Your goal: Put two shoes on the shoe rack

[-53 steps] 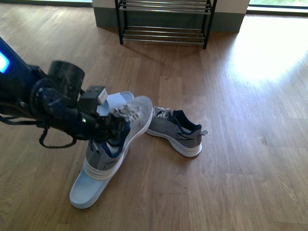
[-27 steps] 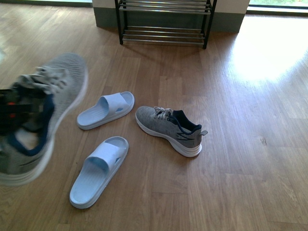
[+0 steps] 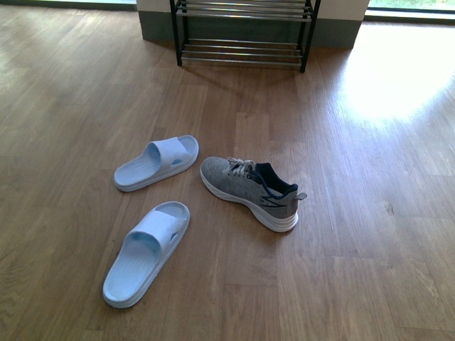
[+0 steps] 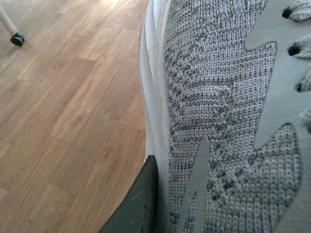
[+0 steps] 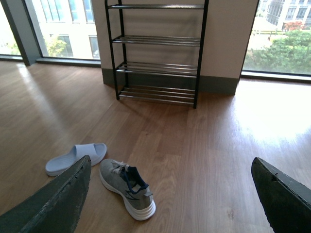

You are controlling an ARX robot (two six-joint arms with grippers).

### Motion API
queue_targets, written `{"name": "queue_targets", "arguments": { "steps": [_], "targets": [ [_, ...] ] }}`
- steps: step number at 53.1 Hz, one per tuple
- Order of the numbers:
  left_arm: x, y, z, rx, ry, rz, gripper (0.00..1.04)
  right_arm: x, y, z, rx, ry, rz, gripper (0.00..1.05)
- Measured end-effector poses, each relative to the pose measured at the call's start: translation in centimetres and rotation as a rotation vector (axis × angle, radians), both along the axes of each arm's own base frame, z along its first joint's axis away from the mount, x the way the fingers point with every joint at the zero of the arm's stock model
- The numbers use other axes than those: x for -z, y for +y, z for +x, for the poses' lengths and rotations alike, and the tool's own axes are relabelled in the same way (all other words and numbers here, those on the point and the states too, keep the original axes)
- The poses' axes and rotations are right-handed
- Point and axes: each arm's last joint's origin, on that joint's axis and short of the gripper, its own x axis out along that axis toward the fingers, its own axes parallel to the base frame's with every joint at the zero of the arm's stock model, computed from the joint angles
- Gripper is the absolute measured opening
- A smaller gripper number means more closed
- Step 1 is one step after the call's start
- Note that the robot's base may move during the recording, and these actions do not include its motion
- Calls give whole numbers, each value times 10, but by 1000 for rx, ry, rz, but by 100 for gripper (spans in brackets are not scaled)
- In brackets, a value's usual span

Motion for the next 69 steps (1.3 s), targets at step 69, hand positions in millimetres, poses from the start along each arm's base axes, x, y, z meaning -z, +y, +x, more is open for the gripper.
{"name": "queue_targets", "arguments": {
  "steps": [69],
  "targets": [
    [-1,-10,-39,-103,-224,-19,14,0,0,0,0,0,0,96]
  ]
}}
